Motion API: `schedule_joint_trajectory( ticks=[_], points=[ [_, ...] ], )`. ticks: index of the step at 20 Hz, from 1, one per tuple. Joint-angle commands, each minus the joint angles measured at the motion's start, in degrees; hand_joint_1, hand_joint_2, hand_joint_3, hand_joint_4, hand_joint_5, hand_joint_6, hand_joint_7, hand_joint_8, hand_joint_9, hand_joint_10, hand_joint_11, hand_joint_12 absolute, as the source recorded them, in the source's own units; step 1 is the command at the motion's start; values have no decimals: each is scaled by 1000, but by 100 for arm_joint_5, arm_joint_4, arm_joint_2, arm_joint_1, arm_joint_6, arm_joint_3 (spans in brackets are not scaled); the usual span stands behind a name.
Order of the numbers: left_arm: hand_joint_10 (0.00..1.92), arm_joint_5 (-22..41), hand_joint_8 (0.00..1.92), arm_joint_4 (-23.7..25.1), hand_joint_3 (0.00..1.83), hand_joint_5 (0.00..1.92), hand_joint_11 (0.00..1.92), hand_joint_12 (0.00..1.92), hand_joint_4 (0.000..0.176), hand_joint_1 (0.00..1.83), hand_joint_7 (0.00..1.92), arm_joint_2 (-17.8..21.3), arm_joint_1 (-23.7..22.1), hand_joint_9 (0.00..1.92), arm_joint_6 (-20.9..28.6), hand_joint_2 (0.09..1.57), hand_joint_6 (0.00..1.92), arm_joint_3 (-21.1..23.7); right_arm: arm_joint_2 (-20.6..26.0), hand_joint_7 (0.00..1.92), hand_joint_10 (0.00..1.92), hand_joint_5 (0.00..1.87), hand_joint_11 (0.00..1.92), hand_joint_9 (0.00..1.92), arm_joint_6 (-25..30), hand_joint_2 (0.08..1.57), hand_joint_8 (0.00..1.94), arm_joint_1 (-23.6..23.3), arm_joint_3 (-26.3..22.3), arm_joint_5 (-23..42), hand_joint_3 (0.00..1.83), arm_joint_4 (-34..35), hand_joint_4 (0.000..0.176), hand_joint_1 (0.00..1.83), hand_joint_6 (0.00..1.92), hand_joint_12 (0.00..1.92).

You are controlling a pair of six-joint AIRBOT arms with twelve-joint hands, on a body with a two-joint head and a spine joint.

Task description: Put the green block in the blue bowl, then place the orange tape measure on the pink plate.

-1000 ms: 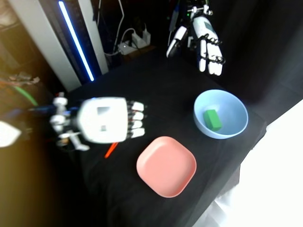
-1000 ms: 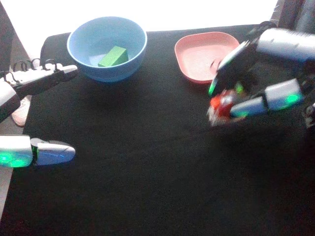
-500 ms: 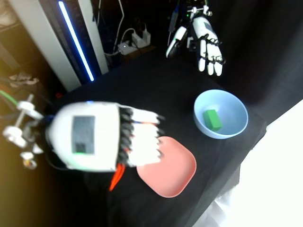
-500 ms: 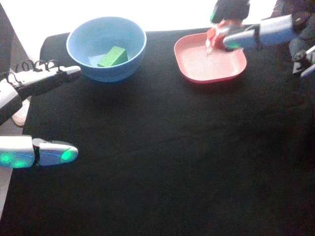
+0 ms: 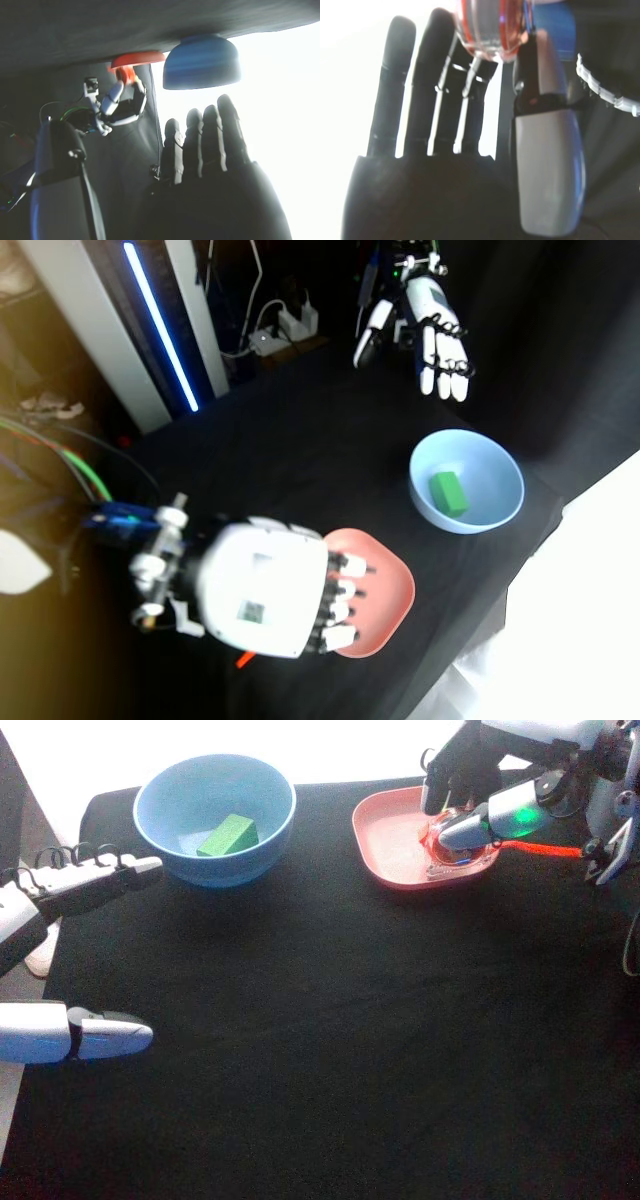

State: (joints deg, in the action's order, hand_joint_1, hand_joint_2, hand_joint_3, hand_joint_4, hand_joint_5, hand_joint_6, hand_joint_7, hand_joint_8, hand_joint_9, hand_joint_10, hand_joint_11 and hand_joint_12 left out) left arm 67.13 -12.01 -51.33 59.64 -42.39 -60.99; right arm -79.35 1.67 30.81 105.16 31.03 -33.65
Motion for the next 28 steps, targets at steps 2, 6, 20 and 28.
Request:
schedule_joint_trajectory(
  ticks=[2, 6, 20, 28],
  points=[
    [7, 706, 4, -57, 0, 261, 0, 458, 100, 841, 185, -15, -8, 141, 48, 846, 2, -25, -62, 968, 929, 848, 723, 910, -10, 984, 654, -83, 48, 306, 0, 127, 0, 1176, 281, 1446],
    [9, 714, 7, -57, 0, 264, 0, 443, 93, 847, 215, -22, -7, 169, 62, 845, 1, -23, -64, 450, 165, 285, 87, 452, -10, 860, 12, -83, 59, 292, 0, 128, 63, 791, 0, 1108],
    [3, 2408, 0, -442, 0, 131, 0, 221, 126, 716, 120, 468, 824, 138, 104, 854, 0, 459, 2333, 150, 10, 81, 7, 123, -410, 842, 6, 567, -2277, 2683, 5, 1535, 128, 802, 0, 320],
    [2, 3211, 4, -743, 2, 155, 0, 724, 146, 502, 159, 685, 1490, 205, -134, 916, 0, 932, 2934, 90, 12, 60, 0, 30, -779, 809, 7, 3415, -3598, 5913, 0, 4203, 176, 834, 9, 0]
  ],
)
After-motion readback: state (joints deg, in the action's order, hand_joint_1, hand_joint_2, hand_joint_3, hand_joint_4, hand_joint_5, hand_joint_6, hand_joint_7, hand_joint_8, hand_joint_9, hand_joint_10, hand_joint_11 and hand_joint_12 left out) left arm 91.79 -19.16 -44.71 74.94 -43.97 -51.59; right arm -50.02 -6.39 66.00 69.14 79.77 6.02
